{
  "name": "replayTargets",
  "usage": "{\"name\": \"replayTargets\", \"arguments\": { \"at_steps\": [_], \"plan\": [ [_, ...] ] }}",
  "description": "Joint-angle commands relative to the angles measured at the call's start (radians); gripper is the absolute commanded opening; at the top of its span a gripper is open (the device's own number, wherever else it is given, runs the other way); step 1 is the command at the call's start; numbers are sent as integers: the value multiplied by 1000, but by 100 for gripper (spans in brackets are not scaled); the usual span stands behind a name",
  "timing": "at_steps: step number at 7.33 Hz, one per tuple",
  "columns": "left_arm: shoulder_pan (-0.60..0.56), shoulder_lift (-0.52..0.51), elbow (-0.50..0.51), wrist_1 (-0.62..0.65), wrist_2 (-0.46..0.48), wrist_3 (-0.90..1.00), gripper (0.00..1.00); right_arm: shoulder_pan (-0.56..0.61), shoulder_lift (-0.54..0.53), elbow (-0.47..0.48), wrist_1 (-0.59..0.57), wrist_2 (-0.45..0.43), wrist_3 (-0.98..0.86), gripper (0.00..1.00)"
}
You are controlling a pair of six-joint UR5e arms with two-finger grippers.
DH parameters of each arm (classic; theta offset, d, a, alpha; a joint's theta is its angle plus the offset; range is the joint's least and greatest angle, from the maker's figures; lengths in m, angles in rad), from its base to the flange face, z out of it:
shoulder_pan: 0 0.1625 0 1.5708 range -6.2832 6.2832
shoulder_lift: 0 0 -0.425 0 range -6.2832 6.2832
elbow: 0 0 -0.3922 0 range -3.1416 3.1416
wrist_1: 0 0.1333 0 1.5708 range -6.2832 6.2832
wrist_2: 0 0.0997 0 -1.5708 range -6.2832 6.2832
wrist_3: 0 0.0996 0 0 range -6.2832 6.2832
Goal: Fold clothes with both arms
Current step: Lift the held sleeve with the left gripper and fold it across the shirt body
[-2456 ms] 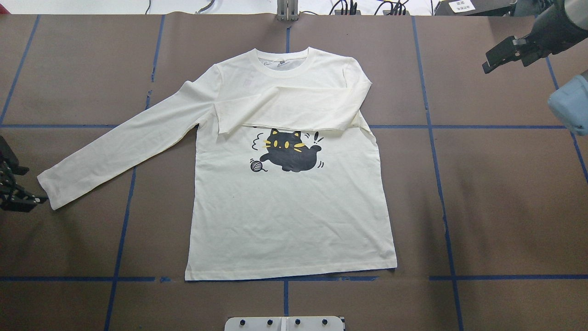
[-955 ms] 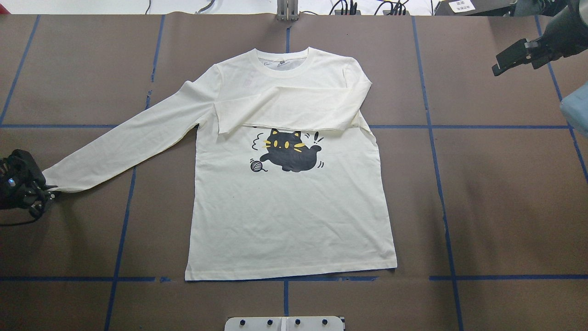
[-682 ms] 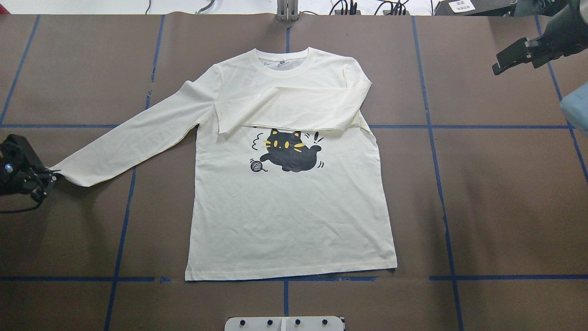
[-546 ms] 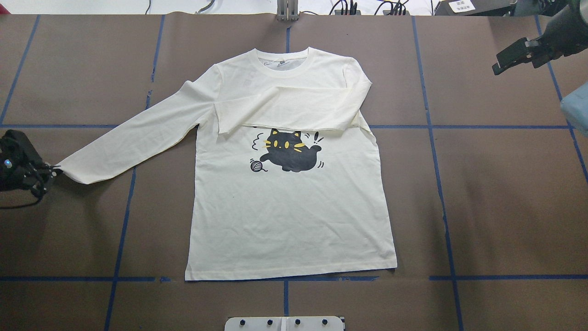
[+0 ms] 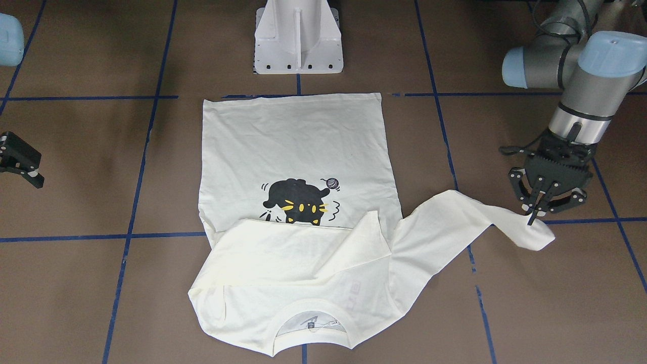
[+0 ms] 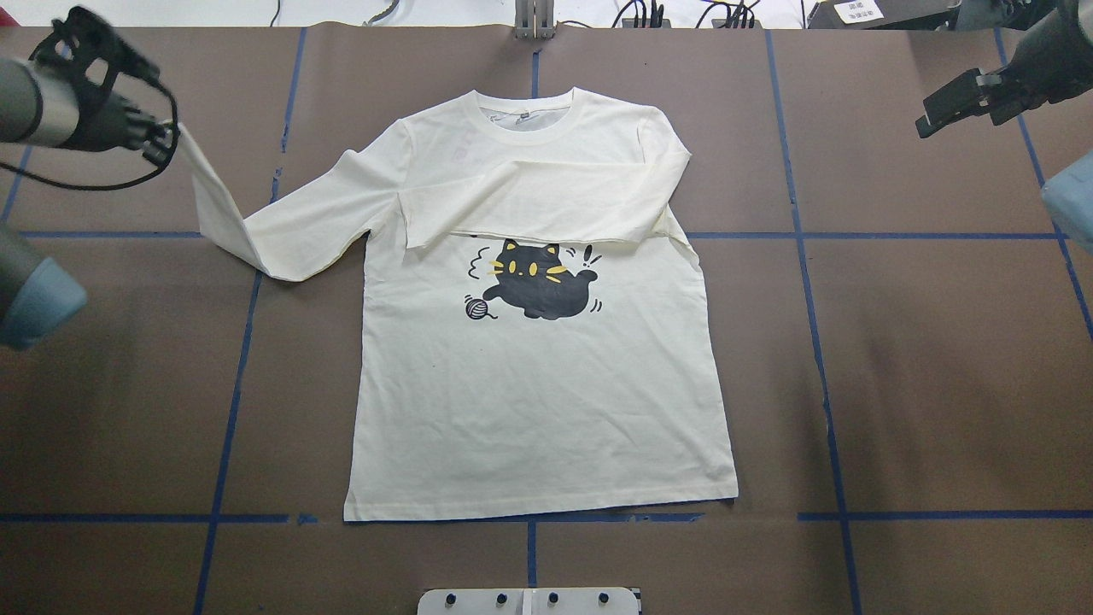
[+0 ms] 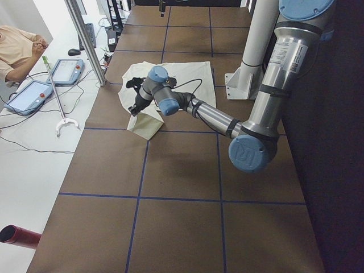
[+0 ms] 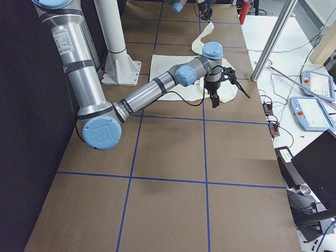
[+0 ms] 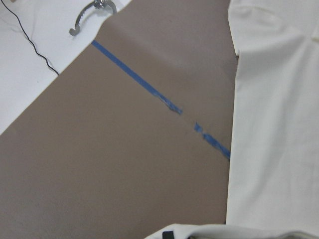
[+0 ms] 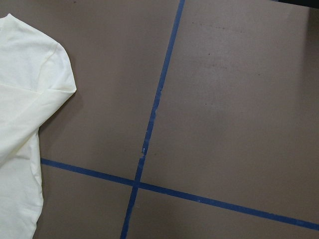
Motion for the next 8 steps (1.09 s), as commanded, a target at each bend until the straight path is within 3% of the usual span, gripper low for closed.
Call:
{"name": "replayTargets", "arguments": {
  "at_steps": [1, 2, 3, 4, 5, 6, 8],
  "plan": [
    [66, -319, 28, 290, 53, -336, 0, 3, 2, -2, 0, 0, 2, 100],
    [174, -460, 91, 359, 171, -518, 0, 3, 2, -2, 0, 0, 2, 100],
    [242, -605, 216, 369, 253, -664, 0, 6, 2, -2, -2, 0, 4, 100],
    [335, -675, 267, 363, 392, -716, 0, 8, 2, -2, -2, 0, 4, 100],
    [437, -671, 278, 336, 537, -720, 0, 9, 0, 0, -2, 0, 9, 100],
    [504, -662, 322, 253, 618, -720, 0, 9, -2, 3, -2, 0, 12, 100],
    [556, -668, 451, 52, 683, -714, 0, 12, 0, -2, 0, -8, 12, 100]
  ]
}}
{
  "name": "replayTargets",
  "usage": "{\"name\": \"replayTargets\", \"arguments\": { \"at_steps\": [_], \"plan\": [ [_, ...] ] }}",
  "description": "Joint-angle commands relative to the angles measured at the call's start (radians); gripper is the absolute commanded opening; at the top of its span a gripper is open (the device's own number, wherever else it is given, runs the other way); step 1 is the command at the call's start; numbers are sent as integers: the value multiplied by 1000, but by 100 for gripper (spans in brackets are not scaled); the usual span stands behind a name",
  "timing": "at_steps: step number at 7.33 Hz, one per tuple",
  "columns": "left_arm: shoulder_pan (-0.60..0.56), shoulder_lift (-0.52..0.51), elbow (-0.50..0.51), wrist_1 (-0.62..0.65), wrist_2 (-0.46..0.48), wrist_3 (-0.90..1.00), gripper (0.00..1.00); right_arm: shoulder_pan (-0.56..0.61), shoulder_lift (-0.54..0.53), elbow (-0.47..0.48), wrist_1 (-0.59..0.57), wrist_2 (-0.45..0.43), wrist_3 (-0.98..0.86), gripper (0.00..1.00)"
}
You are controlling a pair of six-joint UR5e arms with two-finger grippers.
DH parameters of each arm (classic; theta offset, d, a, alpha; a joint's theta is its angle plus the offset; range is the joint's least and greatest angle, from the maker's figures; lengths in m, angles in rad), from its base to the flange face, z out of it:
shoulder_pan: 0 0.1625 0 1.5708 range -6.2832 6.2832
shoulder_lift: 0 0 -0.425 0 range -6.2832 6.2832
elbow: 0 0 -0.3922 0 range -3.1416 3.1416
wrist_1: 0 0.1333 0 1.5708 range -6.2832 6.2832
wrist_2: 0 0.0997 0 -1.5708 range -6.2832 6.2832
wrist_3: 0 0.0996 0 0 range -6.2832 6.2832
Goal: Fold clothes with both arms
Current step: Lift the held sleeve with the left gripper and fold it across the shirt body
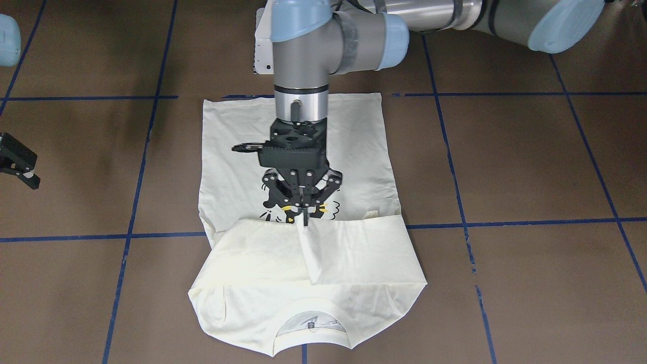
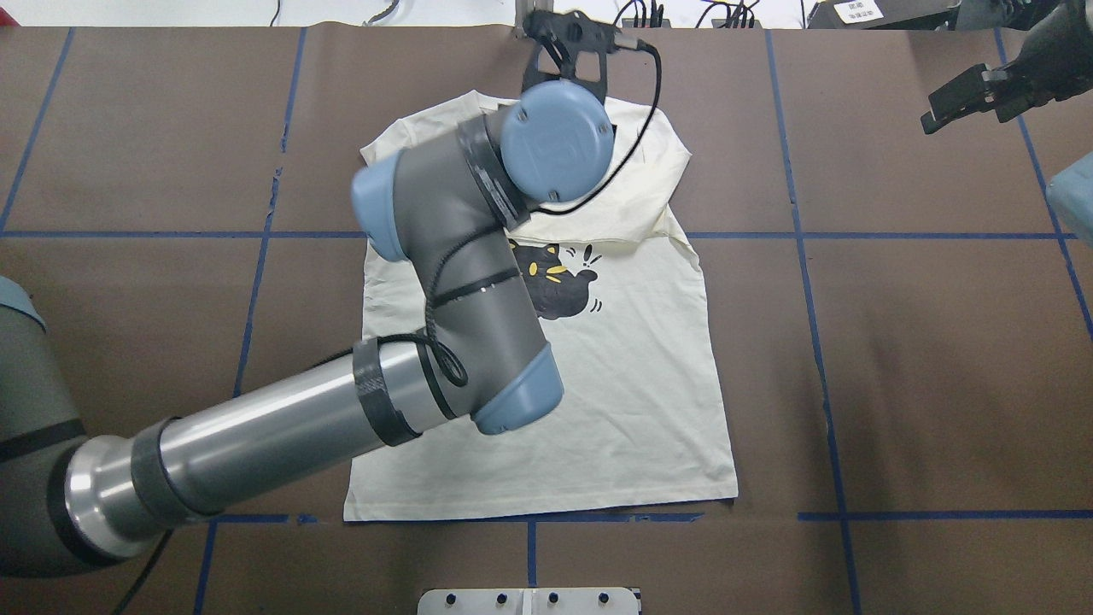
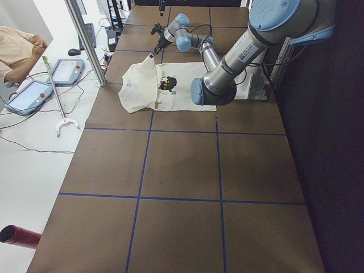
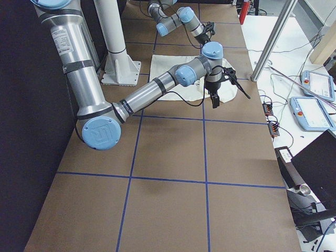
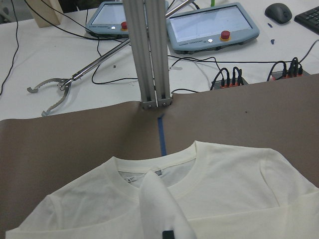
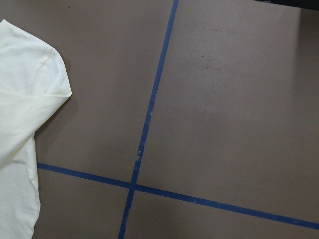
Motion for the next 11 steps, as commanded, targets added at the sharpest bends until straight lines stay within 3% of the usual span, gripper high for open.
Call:
{"name": "replayTargets", "arguments": {
  "at_steps": [1, 2, 3, 4, 6, 7, 8, 9, 10, 11],
  "plan": [
    [43, -6, 88, -157, 38, 8, 37, 3, 2, -3, 1, -5, 2, 100],
    [49, -15, 88, -224, 27, -8, 99, 3, 4, -3, 1, -5, 2, 100],
    [69, -9, 108, -331, 27, -89, 100, 2, 7, -6, 1, -5, 2, 100],
    [66, -15, 113, -342, 3, -94, 100, 2, 9, -6, 5, -2, 2, 100],
    [-58, -7, 94, -301, -355, -14, 100, -6, 12, 13, 19, -1, 20, 100],
    [-121, 23, 67, -245, -464, 61, 100, -30, 30, 15, 71, -4, 39, 100],
    [-181, 81, -8, -159, -552, 146, 100, -79, 59, 0, 179, -16, 42, 100],
    [-257, 143, -92, -72, -643, 274, 100, -122, 103, -3, 198, -42, 75, 100],
    [-328, 222, -166, -29, -698, 398, 100, -194, 145, -6, 194, -101, 93, 100],
    [-403, 291, -206, -19, -727, 525, 100, -272, 197, -14, 159, -221, 97, 100]
  ]
}}
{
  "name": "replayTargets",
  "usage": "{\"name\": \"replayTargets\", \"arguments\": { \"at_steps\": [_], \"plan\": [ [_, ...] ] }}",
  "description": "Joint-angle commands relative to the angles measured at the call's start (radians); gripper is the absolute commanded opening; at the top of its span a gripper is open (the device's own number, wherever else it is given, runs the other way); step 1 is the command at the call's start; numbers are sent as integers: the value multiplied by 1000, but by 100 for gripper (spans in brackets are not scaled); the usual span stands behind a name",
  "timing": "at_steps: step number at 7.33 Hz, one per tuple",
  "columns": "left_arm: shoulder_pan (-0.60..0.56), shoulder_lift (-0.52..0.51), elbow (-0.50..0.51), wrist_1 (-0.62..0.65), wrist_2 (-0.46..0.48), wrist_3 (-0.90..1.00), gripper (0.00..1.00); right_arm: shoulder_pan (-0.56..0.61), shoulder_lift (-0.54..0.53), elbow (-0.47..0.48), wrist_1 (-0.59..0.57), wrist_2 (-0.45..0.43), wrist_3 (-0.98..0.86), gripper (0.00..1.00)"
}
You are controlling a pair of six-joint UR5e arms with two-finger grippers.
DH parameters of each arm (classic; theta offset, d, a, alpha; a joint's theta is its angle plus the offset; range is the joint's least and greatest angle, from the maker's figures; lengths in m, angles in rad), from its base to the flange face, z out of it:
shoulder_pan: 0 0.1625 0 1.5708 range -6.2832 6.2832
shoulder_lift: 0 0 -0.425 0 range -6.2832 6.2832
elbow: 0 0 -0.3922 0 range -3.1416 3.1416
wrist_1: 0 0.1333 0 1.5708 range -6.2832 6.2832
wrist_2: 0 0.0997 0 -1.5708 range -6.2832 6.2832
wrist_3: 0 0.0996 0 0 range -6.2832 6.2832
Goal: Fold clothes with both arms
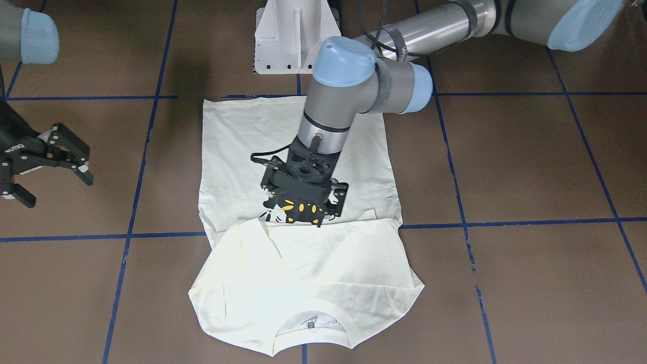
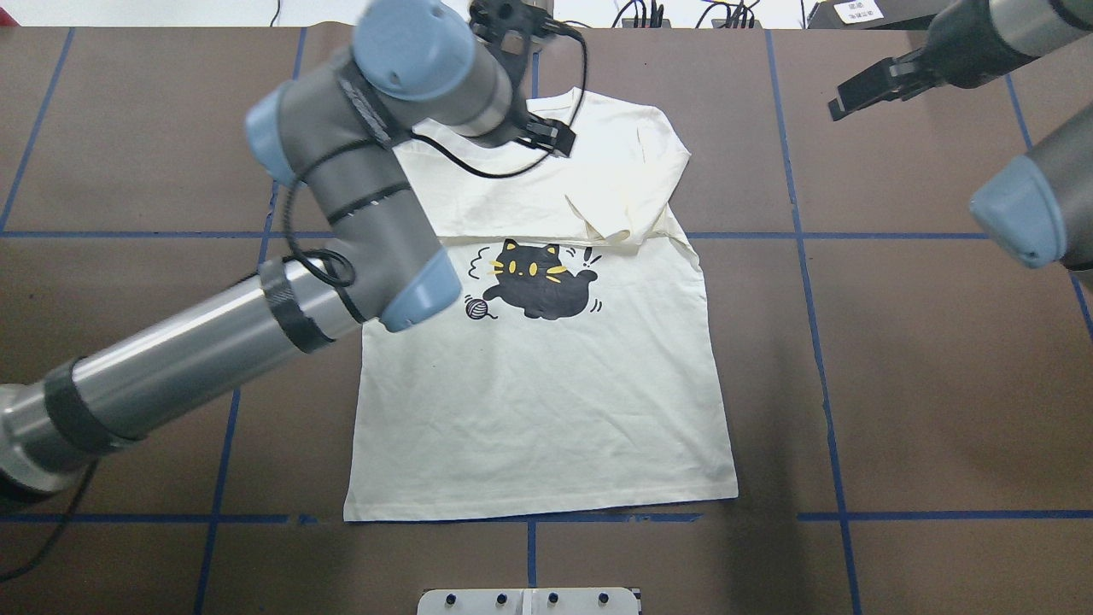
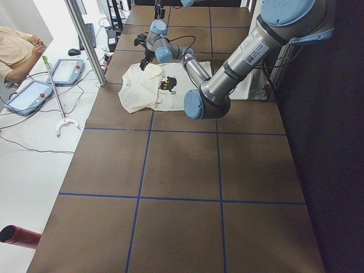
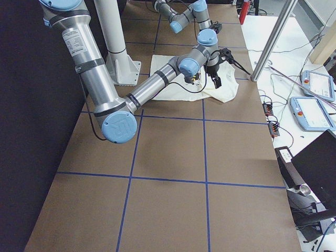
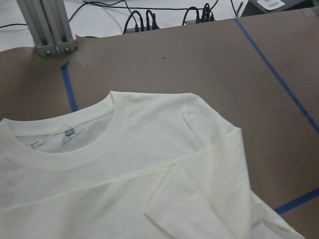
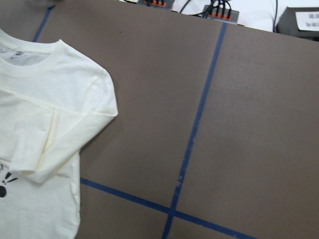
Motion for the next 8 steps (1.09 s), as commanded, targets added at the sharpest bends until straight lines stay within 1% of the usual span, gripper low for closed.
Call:
{"name": "replayTargets", "arguments": {
  "at_steps": [1, 2, 4, 5, 6, 8],
  "plan": [
    [-172, 154, -72, 35, -122, 238, 100, -148, 155, -50, -102, -196, 24, 98],
    [-235, 218, -88, 29, -144, 330, 100, -208, 229, -98, -157, -250, 53, 96],
    [-349, 301, -83, 19, -222, 543, 100, -331, 332, -201, -190, -428, 113, 96],
    [-366, 320, -85, 18, -239, 562, 100, -384, 386, -266, -227, -520, 118, 95],
    [-366, 325, -85, 18, -238, 561, 100, -449, 418, -331, -233, -632, 118, 94],
    [-366, 326, -86, 18, -240, 558, 100, -516, 452, -426, -233, -764, 104, 92]
  ]
}}
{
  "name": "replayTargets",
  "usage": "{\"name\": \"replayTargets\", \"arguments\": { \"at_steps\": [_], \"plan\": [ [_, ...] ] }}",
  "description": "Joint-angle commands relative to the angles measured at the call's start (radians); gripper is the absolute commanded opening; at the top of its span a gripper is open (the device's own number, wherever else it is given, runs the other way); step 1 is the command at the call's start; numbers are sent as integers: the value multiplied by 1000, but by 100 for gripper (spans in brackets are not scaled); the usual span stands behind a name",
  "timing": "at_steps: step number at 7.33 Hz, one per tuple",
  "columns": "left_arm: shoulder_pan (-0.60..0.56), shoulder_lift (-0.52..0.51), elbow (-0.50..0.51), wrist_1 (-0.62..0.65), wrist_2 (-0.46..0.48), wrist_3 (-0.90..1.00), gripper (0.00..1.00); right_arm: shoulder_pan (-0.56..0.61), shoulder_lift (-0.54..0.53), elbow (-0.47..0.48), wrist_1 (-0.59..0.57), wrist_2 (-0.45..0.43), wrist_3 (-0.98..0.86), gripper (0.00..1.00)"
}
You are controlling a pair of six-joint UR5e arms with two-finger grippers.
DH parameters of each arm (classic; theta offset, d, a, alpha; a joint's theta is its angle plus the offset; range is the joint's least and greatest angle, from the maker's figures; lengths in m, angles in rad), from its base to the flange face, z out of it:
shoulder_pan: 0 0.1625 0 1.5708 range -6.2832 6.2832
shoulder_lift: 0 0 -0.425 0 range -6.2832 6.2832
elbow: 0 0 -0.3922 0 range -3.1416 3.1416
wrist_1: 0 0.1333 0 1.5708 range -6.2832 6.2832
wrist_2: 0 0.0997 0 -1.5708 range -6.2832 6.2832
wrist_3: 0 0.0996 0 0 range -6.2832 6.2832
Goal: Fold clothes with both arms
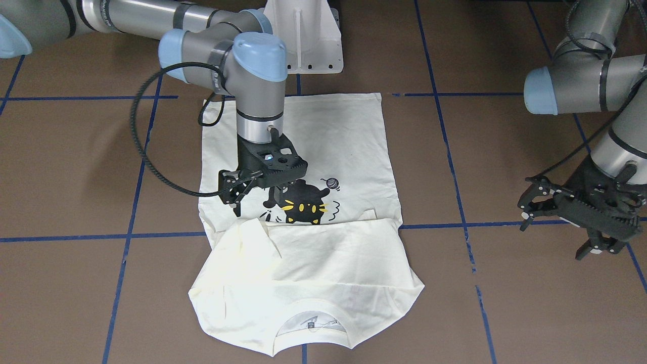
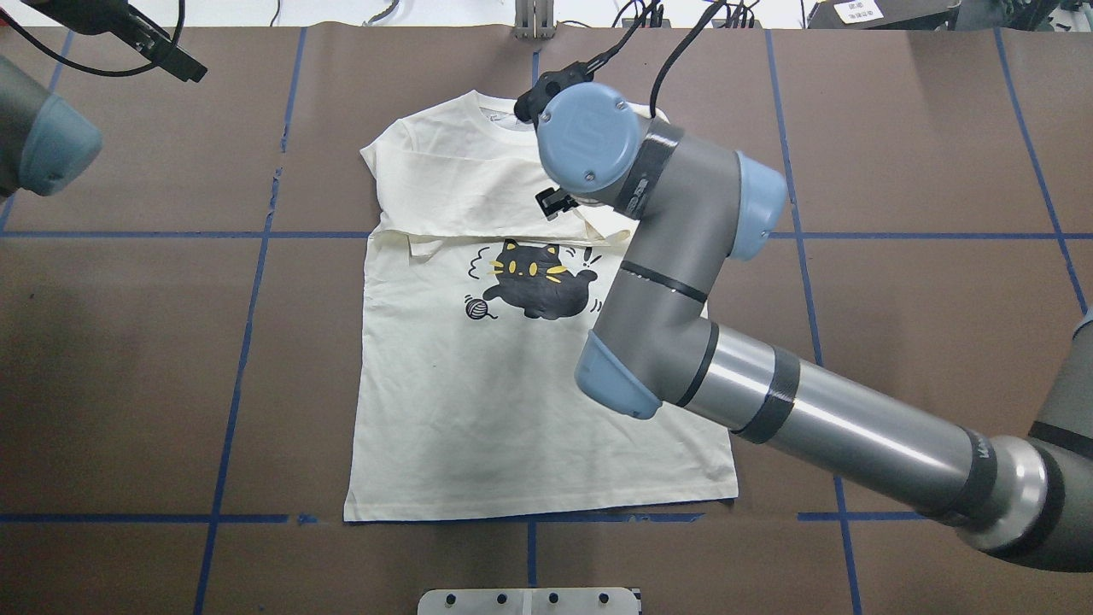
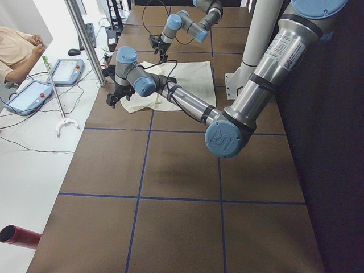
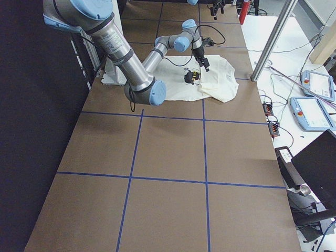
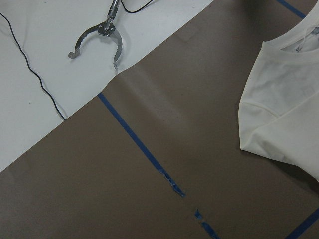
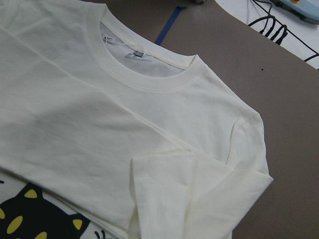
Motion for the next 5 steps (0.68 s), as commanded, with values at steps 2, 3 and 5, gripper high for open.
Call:
{"name": "replayTargets", "arguments": {
  "at_steps": [2, 3, 5],
  "plan": [
    [-2, 5, -2, 0, -2, -2, 100, -50, 117, -255, 3, -157, -13, 89],
    [0, 5, -2, 0, -2, -4, 100, -65, 110, -274, 3, -195, -25, 87],
    [0, 5, -2, 0, -2, -4, 100, -70, 88, -291, 3, -211, -55, 85]
  ]
}}
